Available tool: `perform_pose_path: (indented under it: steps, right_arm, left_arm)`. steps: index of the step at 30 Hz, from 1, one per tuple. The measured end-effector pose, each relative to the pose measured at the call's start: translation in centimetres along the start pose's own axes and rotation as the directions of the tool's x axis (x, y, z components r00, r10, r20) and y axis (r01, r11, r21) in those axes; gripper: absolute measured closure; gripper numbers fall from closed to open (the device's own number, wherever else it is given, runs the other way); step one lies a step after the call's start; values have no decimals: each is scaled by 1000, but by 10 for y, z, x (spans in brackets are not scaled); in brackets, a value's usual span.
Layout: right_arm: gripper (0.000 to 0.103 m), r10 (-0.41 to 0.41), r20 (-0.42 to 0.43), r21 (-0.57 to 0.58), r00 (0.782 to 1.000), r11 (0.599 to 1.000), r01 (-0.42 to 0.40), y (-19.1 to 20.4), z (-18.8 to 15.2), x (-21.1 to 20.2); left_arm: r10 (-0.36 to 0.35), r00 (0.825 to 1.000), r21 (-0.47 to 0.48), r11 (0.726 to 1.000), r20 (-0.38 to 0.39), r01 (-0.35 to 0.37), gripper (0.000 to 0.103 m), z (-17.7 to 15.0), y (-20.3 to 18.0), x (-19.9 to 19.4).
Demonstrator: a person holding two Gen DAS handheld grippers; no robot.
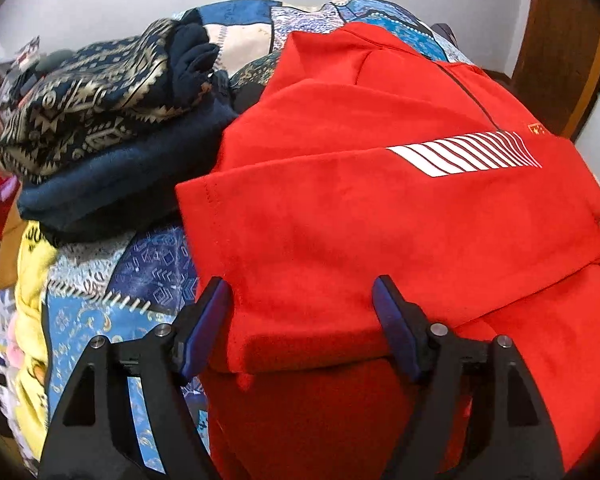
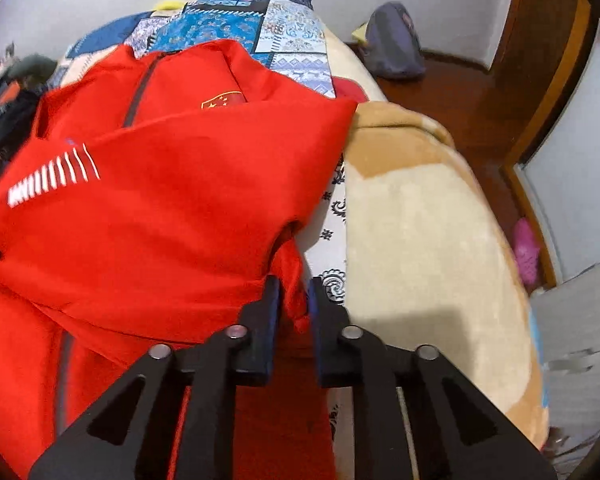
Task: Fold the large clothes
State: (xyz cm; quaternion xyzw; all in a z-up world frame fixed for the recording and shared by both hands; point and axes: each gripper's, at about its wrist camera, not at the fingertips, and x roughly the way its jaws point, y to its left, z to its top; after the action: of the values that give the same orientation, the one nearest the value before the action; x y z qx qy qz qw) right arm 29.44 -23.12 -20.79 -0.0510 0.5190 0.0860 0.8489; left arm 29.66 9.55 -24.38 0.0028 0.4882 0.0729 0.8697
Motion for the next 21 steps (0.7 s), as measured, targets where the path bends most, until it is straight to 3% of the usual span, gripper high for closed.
perform_pose_path:
  steps: [6, 11, 13, 16, 21]
  right_arm:
    - [81, -45, -1, -125, 999, 991, 44, 13, 11, -30]
    - [78, 0, 103, -134, 995, 991, 14, 18, 38, -71]
    - [59, 23, 144, -128, 989, 992, -4, 21, 49, -83]
    - [41, 47, 218, -115, 975, 993, -22, 28, 68, -96]
    - [40, 87, 259, -111, 962, 992, -60, 41, 109, -86]
  left_arm:
    - [2, 1000, 12, 1000, 8, -2, 30, 1, 7, -26]
    - [-28, 994, 33, 999, 103, 25, 30, 26, 11, -62]
    - [-48, 988, 39, 998, 146, 43, 30, 44, 10, -76]
    - [-79, 977, 41, 997, 200, 72, 30, 72, 9, -91]
    - [-165, 961, 45, 986, 223, 159, 25, 127, 4, -82]
